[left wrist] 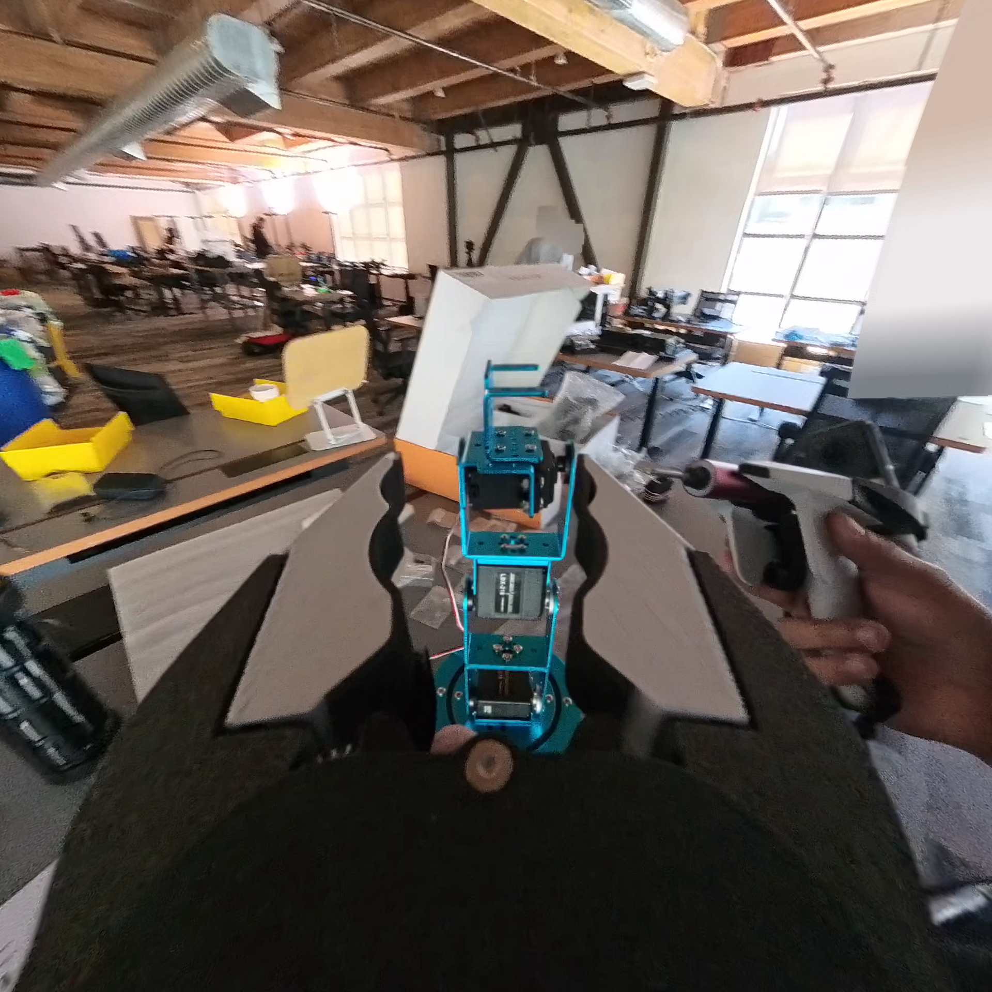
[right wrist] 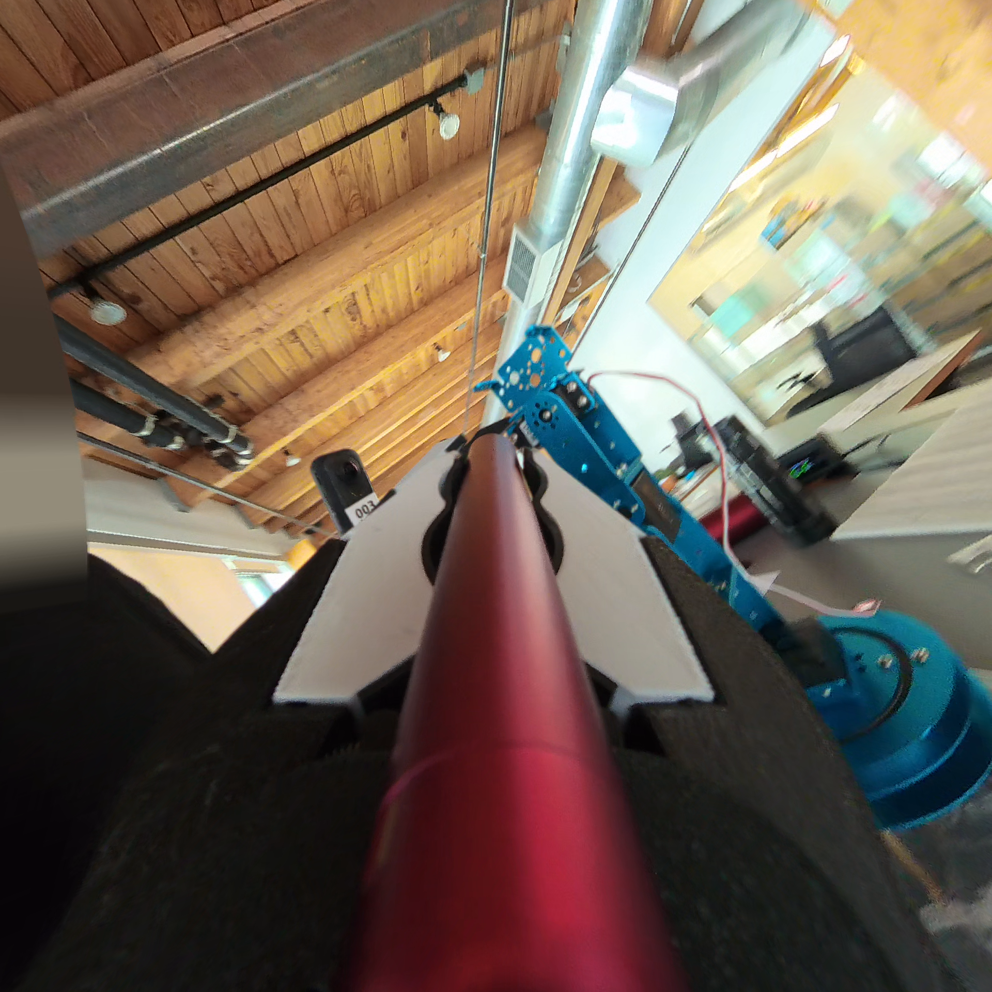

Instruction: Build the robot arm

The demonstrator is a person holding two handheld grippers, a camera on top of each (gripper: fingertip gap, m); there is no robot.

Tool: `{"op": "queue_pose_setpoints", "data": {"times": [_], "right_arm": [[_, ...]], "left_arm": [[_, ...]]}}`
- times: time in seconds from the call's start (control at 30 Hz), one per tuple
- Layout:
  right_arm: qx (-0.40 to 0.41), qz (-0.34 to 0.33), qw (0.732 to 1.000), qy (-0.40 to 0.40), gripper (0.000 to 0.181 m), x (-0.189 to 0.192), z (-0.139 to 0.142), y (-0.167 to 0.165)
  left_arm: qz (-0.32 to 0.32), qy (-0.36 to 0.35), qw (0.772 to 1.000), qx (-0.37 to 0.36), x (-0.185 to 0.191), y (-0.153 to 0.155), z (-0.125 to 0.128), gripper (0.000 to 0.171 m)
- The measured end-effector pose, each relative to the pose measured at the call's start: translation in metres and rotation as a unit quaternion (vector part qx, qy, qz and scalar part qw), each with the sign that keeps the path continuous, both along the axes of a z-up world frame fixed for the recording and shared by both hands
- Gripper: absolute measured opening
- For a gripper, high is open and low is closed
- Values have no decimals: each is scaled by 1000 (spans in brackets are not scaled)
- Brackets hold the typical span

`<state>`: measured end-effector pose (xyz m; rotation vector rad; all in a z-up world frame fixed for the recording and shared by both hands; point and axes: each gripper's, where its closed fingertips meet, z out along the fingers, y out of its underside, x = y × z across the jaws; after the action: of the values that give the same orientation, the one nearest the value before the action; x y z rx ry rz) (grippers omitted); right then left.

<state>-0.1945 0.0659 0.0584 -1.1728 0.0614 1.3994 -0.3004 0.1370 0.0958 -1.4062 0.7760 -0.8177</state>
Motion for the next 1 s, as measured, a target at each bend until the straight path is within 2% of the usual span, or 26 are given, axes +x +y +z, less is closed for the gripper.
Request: {"op": "queue_pose_setpoints", "data": {"times": [0.1,0.27,0.53,0.67,1.0], "right_arm": [[23,-37,999,-7,22,-2,6,2],[44,-93,994,-35,22,-8,7,5],[45,-153,986,-53,22,-10,-1,8],[41,-165,984,-58,22,-11,-4,12],[47,-169,982,-73,22,-17,0,14]], "left_arm": [[-27,27,999,9,8,5,-2,72],[-61,60,996,23,18,10,-9,72],[-79,77,993,34,26,15,-23,65],[-86,80,993,30,32,16,-33,64],[-96,57,993,37,35,14,-32,53]]}}
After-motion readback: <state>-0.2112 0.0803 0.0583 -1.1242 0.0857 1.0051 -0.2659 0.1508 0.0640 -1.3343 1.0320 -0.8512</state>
